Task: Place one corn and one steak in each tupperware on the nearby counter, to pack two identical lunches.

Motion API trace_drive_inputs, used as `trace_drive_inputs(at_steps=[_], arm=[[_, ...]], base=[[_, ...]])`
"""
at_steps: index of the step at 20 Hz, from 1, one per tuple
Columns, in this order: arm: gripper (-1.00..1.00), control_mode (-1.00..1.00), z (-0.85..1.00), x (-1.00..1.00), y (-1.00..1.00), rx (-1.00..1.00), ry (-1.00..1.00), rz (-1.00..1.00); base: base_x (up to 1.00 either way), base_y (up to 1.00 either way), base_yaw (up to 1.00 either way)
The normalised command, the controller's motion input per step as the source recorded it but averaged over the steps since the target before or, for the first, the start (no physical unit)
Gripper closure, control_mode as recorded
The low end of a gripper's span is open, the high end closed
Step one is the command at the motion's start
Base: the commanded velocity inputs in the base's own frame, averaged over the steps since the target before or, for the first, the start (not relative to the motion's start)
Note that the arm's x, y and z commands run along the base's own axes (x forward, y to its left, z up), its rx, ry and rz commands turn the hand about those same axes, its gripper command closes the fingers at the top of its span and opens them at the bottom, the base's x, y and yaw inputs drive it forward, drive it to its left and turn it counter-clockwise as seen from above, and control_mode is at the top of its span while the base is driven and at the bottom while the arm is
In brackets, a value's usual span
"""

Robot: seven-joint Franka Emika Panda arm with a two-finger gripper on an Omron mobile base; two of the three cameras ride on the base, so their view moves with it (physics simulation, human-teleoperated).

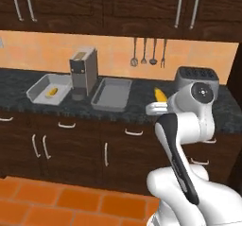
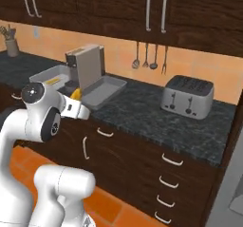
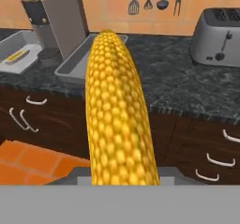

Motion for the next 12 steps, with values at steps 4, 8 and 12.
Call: trace_drive_inputs(at_steps=[4,8,12], arm=[[1.00,1.00,0.00,0.00,0.00,0.00,0.00,0.00],[1.00,1.00,0.00,0.00,0.00,0.00,0.00,0.00],[1.00,1.00,0.00,0.00,0.00,0.00,0.00,0.00]], base=[[1.00,0.89,-0.48],[0.73,0.87,-0.36],[0.33,0.12,-0.01]])
